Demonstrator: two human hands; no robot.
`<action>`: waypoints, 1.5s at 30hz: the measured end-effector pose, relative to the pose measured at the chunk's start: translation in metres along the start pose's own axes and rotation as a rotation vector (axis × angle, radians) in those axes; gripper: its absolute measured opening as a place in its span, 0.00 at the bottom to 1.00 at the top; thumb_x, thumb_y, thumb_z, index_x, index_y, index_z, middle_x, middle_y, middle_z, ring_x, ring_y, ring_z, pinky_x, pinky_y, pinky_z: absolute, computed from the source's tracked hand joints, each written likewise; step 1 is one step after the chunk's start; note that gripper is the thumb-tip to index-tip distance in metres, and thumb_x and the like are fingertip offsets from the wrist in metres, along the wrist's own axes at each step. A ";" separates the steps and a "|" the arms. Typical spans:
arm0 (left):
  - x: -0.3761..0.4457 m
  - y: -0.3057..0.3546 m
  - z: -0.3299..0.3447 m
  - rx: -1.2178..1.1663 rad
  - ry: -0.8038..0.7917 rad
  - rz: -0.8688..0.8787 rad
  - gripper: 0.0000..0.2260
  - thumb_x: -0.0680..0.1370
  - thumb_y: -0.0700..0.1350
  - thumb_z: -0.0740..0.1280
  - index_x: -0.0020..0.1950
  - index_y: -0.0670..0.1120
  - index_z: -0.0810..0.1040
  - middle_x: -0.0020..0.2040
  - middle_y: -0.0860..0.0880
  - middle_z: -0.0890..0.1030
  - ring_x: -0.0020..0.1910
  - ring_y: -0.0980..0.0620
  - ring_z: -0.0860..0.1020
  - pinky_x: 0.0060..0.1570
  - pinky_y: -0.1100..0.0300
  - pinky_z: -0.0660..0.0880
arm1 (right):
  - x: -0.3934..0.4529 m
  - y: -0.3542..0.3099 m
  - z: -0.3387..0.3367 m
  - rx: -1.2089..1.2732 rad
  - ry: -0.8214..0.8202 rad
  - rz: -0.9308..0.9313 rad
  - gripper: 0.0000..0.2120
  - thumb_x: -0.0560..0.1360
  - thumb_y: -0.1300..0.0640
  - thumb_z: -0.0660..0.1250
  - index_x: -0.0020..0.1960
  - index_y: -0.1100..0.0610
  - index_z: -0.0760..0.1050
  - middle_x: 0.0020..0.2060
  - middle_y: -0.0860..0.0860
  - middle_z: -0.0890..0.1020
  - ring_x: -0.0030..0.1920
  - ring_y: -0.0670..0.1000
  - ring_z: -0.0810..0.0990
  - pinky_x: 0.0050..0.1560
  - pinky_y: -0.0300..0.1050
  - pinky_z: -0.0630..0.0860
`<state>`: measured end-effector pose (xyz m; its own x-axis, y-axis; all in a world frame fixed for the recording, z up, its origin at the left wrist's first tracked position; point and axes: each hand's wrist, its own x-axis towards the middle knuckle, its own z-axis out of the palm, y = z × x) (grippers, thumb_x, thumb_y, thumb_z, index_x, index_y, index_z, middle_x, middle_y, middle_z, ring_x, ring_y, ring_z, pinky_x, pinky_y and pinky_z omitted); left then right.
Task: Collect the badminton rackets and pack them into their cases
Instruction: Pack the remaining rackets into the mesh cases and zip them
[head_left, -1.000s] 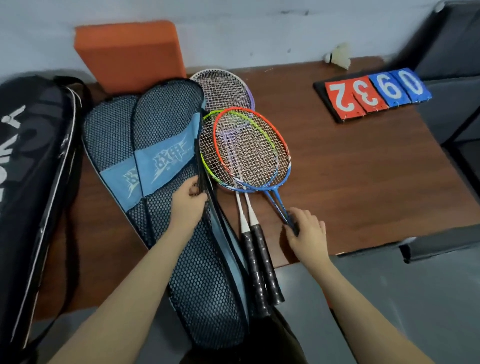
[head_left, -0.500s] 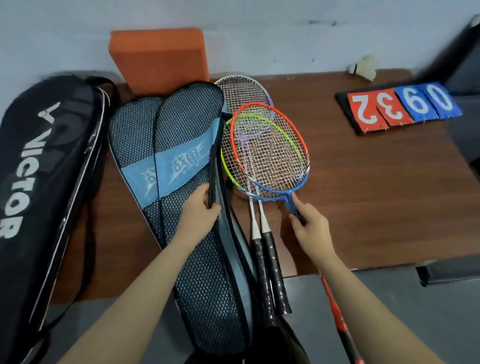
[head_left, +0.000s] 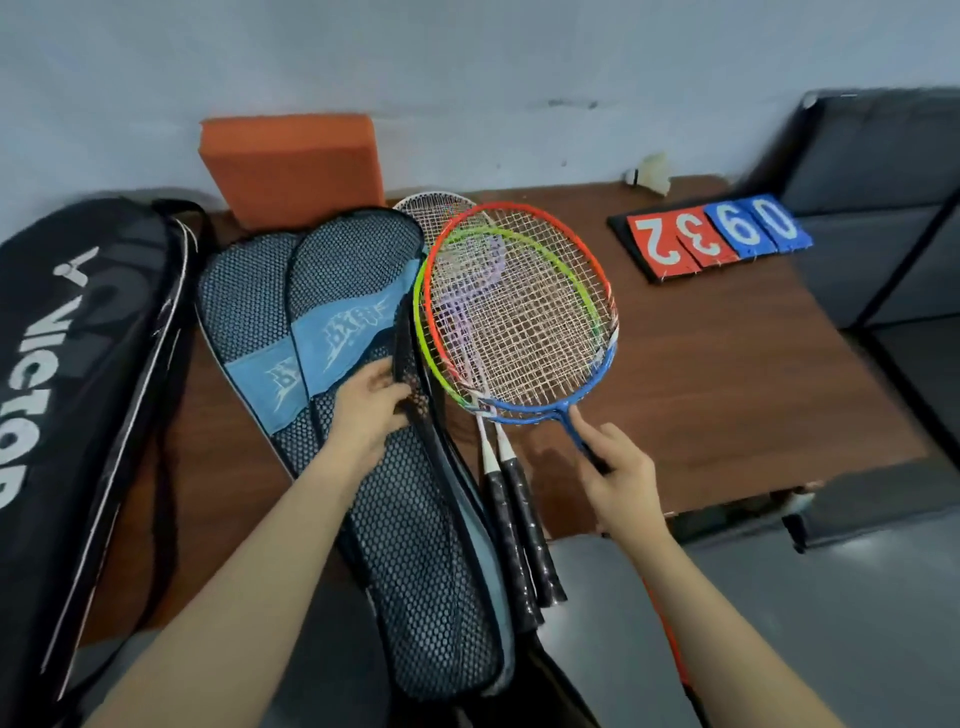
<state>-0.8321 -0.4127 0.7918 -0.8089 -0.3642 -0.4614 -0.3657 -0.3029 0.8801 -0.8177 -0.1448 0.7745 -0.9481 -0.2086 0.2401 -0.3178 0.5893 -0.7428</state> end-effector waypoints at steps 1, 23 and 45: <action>-0.001 0.003 -0.001 0.007 0.010 0.013 0.18 0.77 0.33 0.61 0.66 0.44 0.70 0.53 0.47 0.79 0.45 0.55 0.81 0.34 0.63 0.78 | -0.006 -0.002 0.000 -0.022 -0.025 -0.003 0.28 0.71 0.73 0.65 0.66 0.52 0.72 0.33 0.51 0.70 0.33 0.47 0.68 0.35 0.35 0.66; -0.034 0.011 -0.018 0.449 0.027 0.339 0.18 0.75 0.37 0.64 0.62 0.53 0.76 0.45 0.67 0.75 0.36 0.72 0.75 0.36 0.74 0.72 | -0.005 -0.036 0.034 -0.002 -0.388 0.113 0.22 0.74 0.65 0.65 0.65 0.47 0.73 0.34 0.46 0.70 0.35 0.48 0.70 0.36 0.49 0.69; -0.046 0.007 -0.034 0.068 0.001 0.158 0.16 0.76 0.37 0.65 0.44 0.59 0.81 0.46 0.48 0.80 0.40 0.55 0.79 0.37 0.52 0.78 | 0.063 -0.071 0.111 0.383 -0.229 0.410 0.21 0.71 0.65 0.66 0.61 0.49 0.77 0.34 0.48 0.80 0.28 0.44 0.64 0.28 0.37 0.64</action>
<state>-0.7820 -0.4276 0.8152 -0.8582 -0.4037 -0.3172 -0.2648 -0.1813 0.9471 -0.8530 -0.2866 0.7725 -0.9518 -0.2117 -0.2219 0.1403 0.3429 -0.9288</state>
